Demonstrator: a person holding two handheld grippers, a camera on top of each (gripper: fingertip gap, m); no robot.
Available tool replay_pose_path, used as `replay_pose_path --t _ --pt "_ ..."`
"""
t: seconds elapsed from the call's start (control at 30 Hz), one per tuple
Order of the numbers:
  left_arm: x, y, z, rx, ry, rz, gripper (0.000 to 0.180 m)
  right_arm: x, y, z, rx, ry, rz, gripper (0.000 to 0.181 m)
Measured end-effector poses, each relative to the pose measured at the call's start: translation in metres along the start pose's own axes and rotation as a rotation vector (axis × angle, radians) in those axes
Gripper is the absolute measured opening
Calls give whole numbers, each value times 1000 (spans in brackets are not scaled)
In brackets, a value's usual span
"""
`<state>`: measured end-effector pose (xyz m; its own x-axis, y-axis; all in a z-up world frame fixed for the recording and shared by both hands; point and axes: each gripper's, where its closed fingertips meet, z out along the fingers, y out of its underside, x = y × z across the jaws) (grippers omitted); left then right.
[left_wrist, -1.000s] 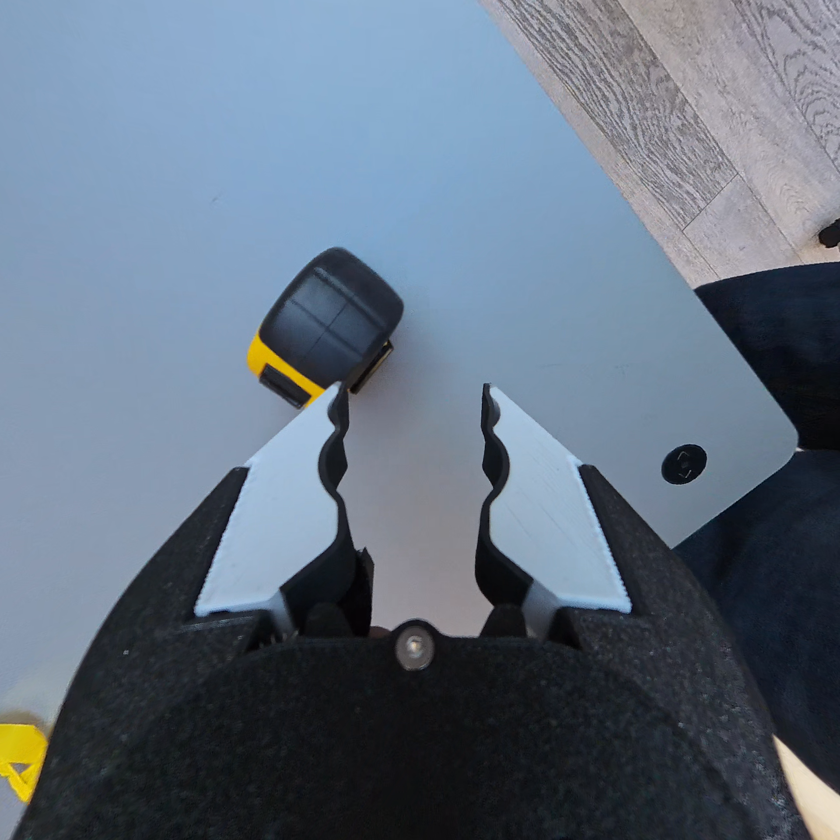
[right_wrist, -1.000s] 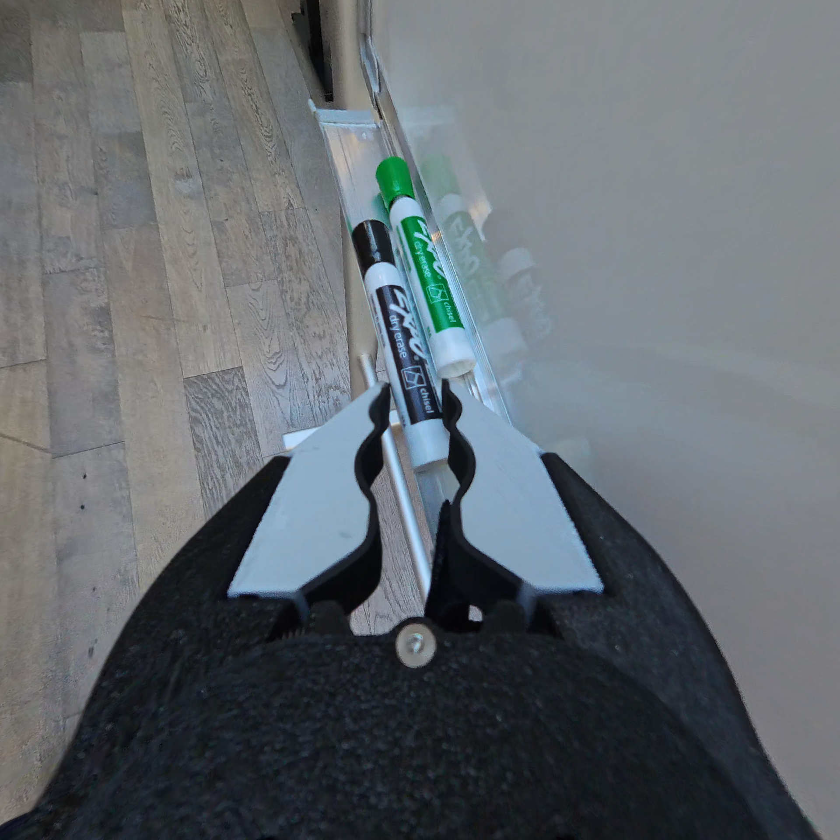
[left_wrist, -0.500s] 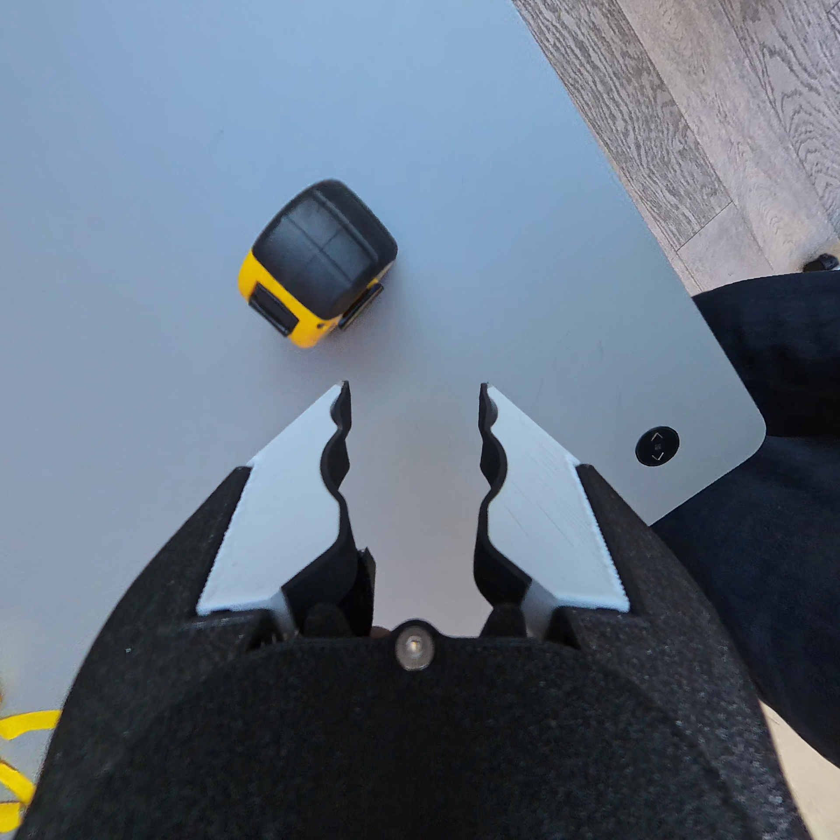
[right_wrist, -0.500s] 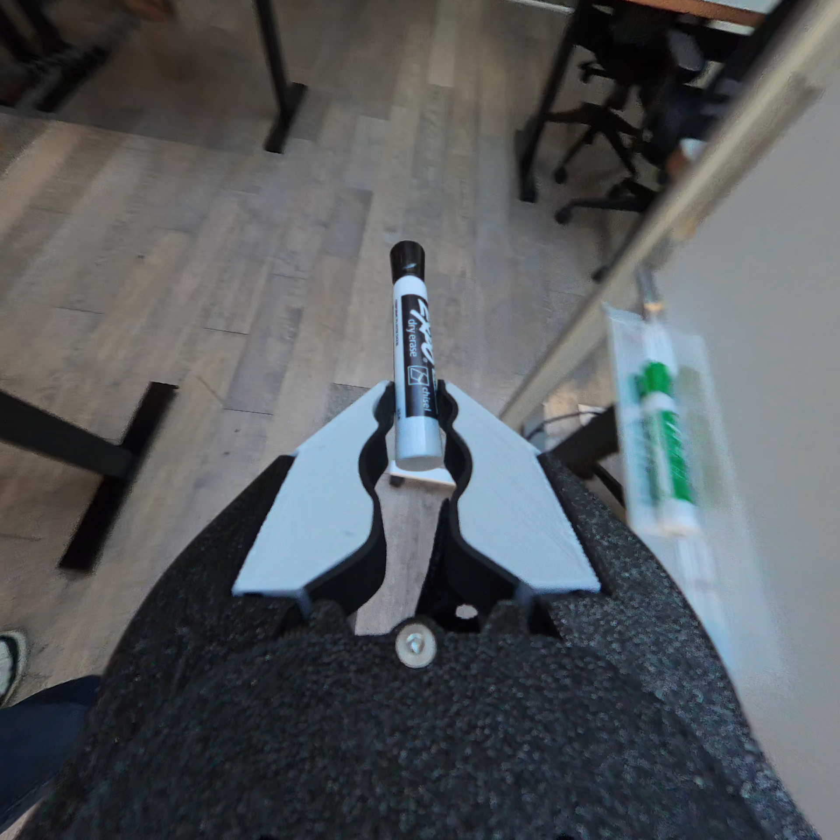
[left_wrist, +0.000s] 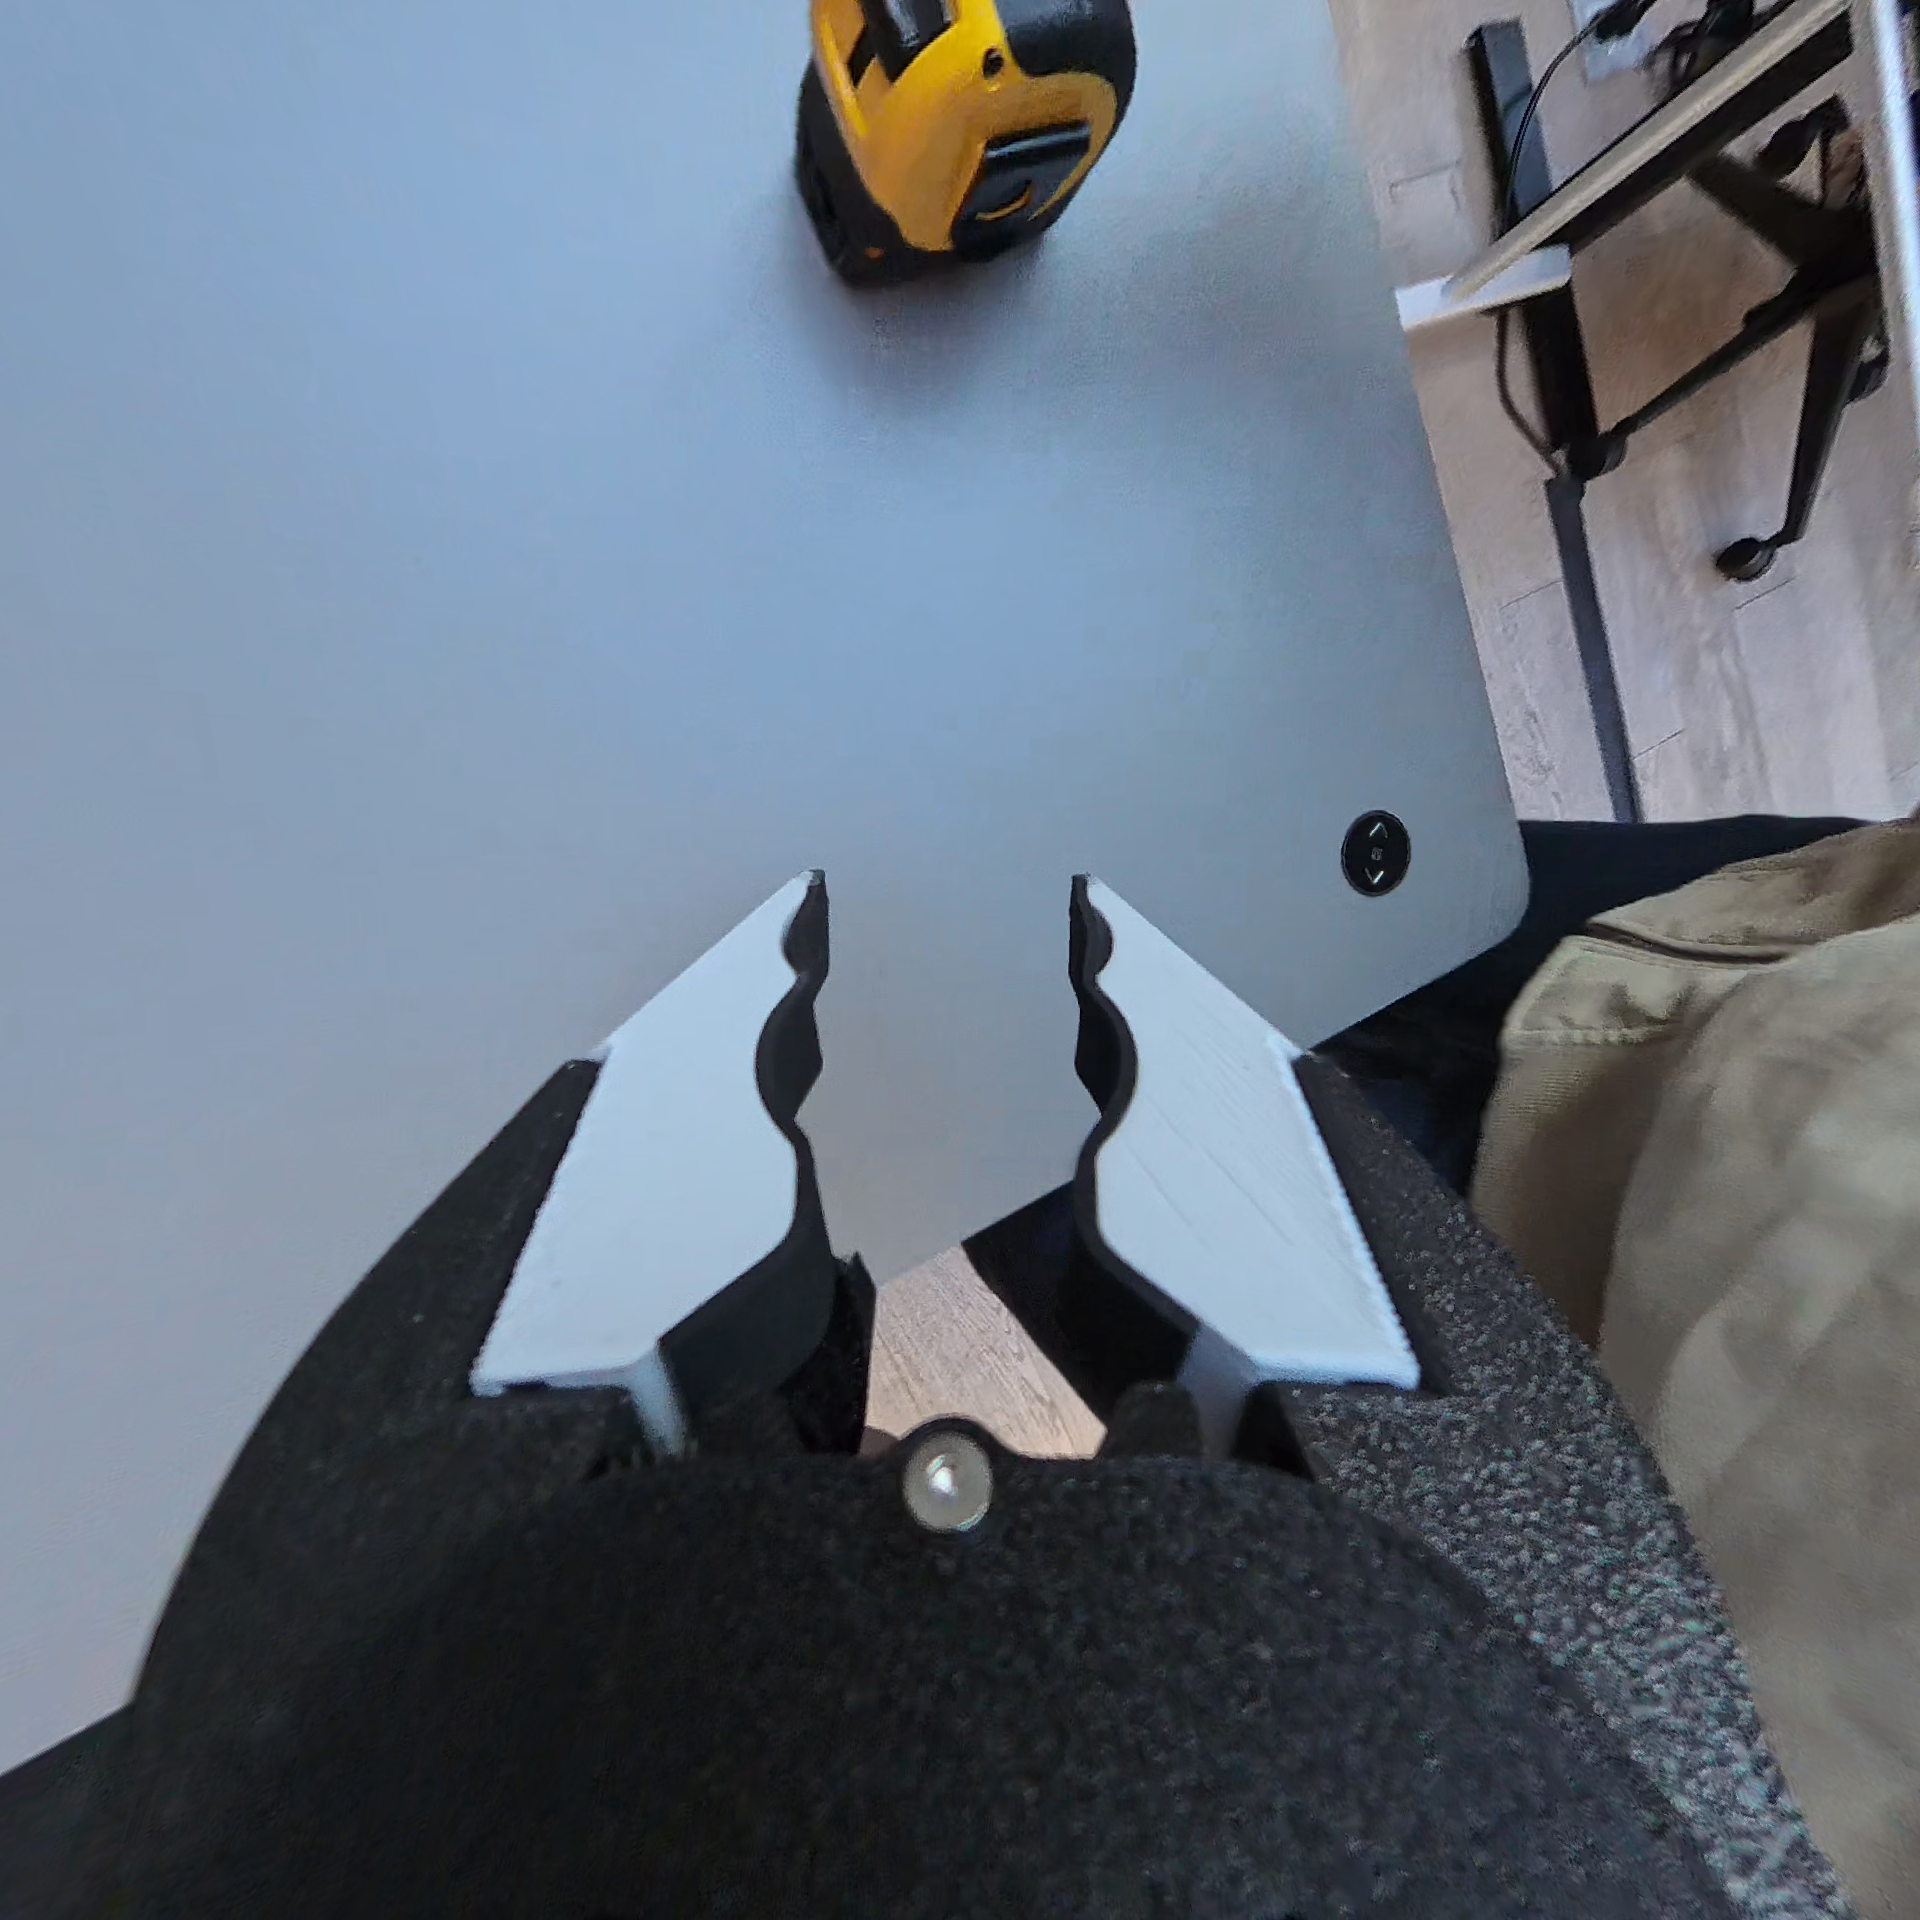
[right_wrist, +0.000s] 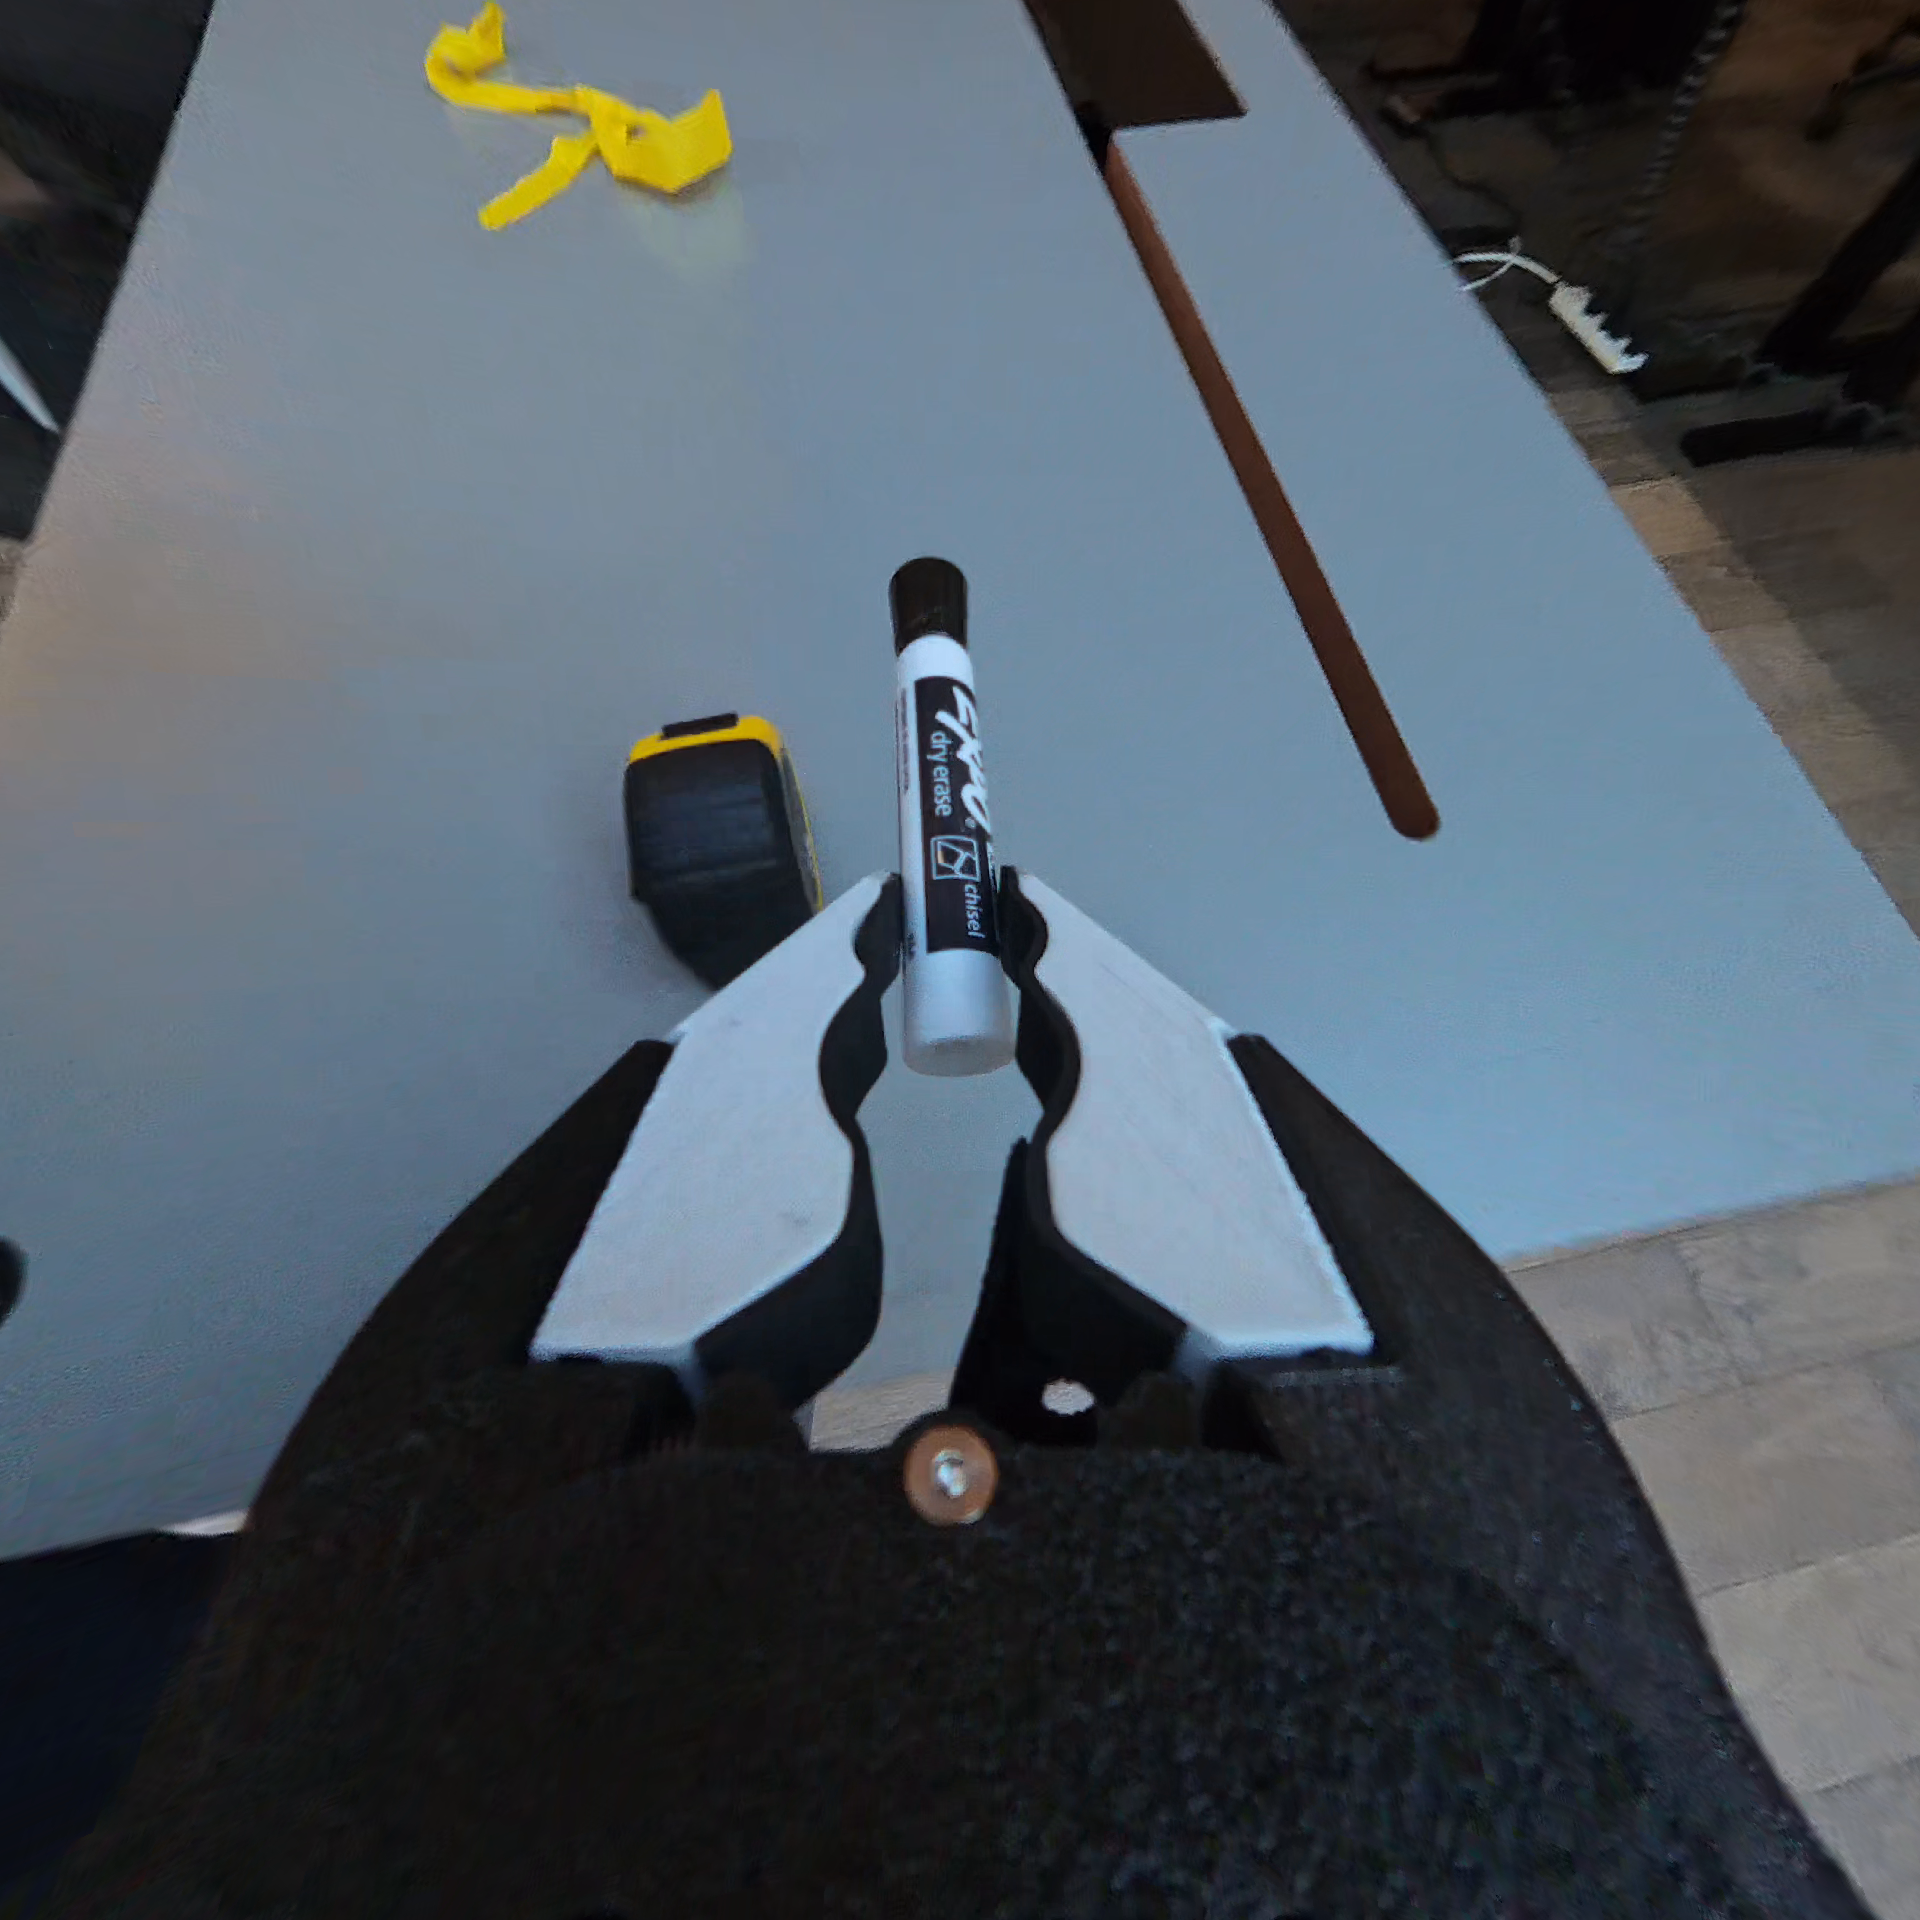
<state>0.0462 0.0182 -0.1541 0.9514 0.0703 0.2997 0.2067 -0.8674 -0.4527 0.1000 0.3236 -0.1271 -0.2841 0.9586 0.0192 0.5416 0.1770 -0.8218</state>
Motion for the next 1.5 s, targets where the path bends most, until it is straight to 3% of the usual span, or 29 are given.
replay_pose_path --t 0.17,0.37,0.53,0.77,0.9,1.07,1.17,1.3,1.5 --pt "-44 23 -20 59 88 -55 46 -8 -7 142 -136 -170 -76 18" --pt "-101 25 -22 61 122 9 46 -28 20 214 -279 -273 -93 17" --pt "-118 8 -6 78 191 45 46 -25 23 215 -281 -300 -28 19" --pt "-118 -13 16 95 249 35 46 -8 18 171 -218 -191 40 57" --pt "-106 -27 30 127 290 -12 46 -9 30 96 -195 -117 164 62" --pt "-96 -46 63 141 337 4 46 -77 47 71 -169 -213 294 102" --pt "-88 -59 84 133 374 31 46 -84 57 102 -200 -182 171 99" --pt "-72 -80 98 120 492 -14 46 -84 69 134 -286 -209 115 75" --pt "-59 -105 118 81 655 -143 45 -85 67 127 -237 -179 90 70"
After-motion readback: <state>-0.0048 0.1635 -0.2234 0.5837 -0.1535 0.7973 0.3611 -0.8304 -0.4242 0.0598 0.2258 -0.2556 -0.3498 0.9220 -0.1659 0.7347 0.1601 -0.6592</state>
